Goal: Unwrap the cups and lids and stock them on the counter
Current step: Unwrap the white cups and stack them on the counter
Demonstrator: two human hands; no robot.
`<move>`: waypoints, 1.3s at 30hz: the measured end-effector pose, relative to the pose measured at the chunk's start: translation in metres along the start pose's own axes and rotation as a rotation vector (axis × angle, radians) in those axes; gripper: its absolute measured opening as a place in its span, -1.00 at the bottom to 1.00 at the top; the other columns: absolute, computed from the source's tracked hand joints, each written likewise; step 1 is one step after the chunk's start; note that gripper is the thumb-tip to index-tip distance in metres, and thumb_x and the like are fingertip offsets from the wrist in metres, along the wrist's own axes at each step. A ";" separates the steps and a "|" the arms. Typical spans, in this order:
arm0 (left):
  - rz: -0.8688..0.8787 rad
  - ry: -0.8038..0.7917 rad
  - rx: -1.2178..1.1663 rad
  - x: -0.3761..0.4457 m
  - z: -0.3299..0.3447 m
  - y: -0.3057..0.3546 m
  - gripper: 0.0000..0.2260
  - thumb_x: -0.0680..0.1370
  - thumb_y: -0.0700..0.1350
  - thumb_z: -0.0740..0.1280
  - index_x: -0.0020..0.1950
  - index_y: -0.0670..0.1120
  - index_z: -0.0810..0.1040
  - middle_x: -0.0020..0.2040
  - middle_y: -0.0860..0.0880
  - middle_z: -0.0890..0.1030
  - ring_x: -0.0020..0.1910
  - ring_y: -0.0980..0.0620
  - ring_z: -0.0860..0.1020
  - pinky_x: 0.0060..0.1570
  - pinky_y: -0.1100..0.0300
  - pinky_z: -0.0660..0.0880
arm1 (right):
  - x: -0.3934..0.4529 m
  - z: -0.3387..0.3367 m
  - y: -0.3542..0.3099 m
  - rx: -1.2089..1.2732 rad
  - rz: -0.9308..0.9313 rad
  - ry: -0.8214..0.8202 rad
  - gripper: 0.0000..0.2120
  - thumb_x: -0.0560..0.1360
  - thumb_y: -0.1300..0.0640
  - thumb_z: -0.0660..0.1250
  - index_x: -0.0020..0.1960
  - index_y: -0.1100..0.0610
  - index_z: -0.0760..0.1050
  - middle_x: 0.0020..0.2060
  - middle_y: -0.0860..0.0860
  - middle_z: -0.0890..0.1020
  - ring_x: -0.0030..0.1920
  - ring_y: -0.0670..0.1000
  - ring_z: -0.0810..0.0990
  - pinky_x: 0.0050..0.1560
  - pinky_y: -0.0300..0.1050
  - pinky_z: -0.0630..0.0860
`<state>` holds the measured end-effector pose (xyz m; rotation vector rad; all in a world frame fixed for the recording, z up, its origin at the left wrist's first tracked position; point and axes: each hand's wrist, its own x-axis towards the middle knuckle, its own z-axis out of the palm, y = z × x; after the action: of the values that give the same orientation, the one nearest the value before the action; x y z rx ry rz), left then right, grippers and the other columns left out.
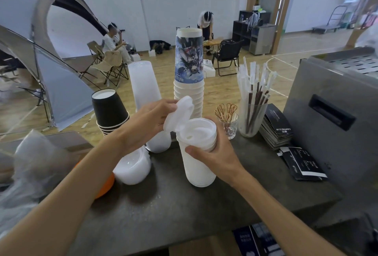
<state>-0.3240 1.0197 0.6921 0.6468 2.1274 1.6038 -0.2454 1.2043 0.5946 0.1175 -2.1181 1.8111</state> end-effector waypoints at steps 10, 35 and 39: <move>-0.005 0.073 0.440 -0.003 0.017 0.019 -0.40 0.47 0.37 0.27 0.40 0.07 0.45 0.23 0.05 0.59 0.12 0.10 0.57 0.12 0.14 0.52 | 0.001 0.001 -0.001 0.026 0.017 -0.015 -0.26 0.30 0.04 0.61 0.35 -0.15 0.30 0.11 -0.23 0.59 0.13 -0.16 0.60 0.08 -0.21 0.58; -0.173 -0.048 1.221 0.027 0.048 0.043 -0.26 0.40 0.57 0.07 0.38 0.13 0.39 0.18 0.07 0.50 0.11 -0.03 0.46 0.07 0.03 0.40 | 0.004 0.005 0.004 0.029 0.040 0.003 -0.29 0.30 0.01 0.60 0.34 -0.01 0.34 0.12 -0.22 0.61 0.14 -0.14 0.62 0.12 -0.09 0.60; -0.101 -0.241 0.814 0.022 0.025 0.058 -0.28 0.46 0.49 0.08 0.53 0.15 0.28 0.45 0.14 0.40 0.41 0.09 0.38 0.40 0.07 0.29 | 0.004 0.005 0.004 0.041 0.044 -0.004 -0.25 0.29 -0.03 0.60 0.38 -0.05 0.33 0.19 -0.11 0.61 0.19 -0.09 0.61 0.21 0.03 0.58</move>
<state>-0.3207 1.0661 0.7401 0.8875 2.5255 0.5147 -0.2514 1.2008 0.5911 0.0848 -2.1028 1.8812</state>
